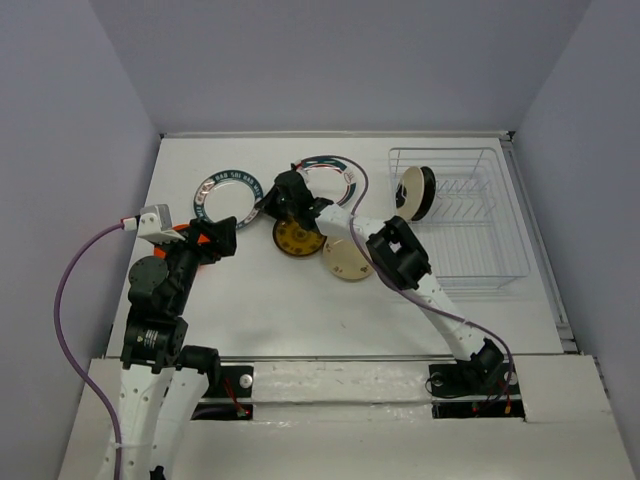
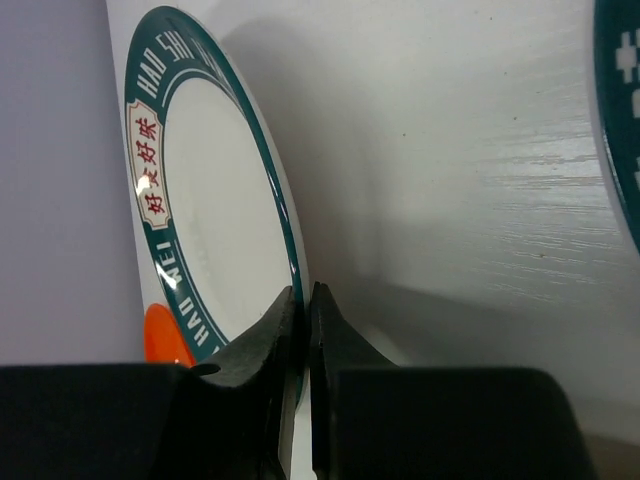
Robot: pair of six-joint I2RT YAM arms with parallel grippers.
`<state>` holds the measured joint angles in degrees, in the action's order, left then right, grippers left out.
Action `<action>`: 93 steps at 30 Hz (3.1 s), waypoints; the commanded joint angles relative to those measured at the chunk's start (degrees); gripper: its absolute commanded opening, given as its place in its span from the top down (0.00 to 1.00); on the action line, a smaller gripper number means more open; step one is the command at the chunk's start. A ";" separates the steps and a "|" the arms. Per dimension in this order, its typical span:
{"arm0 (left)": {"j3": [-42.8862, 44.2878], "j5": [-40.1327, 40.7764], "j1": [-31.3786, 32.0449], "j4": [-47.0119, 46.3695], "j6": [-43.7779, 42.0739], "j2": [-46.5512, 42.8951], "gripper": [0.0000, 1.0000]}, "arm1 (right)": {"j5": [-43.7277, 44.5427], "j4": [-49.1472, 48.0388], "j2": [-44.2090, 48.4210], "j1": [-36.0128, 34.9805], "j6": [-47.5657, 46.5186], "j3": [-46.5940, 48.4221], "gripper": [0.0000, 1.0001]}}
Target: Load the plates into the dish rack
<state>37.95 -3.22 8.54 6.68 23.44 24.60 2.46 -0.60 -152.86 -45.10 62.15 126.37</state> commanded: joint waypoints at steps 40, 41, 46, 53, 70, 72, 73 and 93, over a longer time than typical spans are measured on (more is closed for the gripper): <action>1.68 -3.28 1.49 -3.34 -0.24 2.21 0.01 | 40.79 13.25 73.14 32.01 -55.65 -52.44 0.93; 1.68 -3.28 1.48 -3.34 -0.24 2.21 0.01 | 40.44 13.26 72.97 32.01 -55.21 -52.97 0.93; 1.68 -3.11 1.57 -3.16 -0.24 1.94 0.01 | 38.06 14.22 72.61 32.01 -52.40 -55.87 0.93; 1.68 -3.10 1.57 -3.16 -0.24 1.86 0.01 | 37.27 15.10 71.30 31.39 -52.66 -57.28 0.93; 1.60 -2.84 1.40 -3.16 -0.06 1.77 0.01 | 41.40 16.33 66.37 26.03 -54.33 -56.76 0.77; 1.68 -2.58 1.31 -3.07 -0.06 1.68 0.01 | 42.18 17.38 66.63 26.03 -53.80 -56.41 0.69; 1.60 -2.49 1.31 -3.07 -0.06 1.59 0.01 | 42.36 17.39 66.90 26.03 -53.63 -55.97 0.65; 5.18 0.58 0.69 -3.78 2.40 2.47 0.01 | -6.28 2.02 62.03 2.93 -32.74 -53.00 0.70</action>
<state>38.04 -4.82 9.58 5.74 24.97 26.50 14.37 11.57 -79.46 -36.47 19.46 71.85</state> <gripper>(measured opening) 0.990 0.461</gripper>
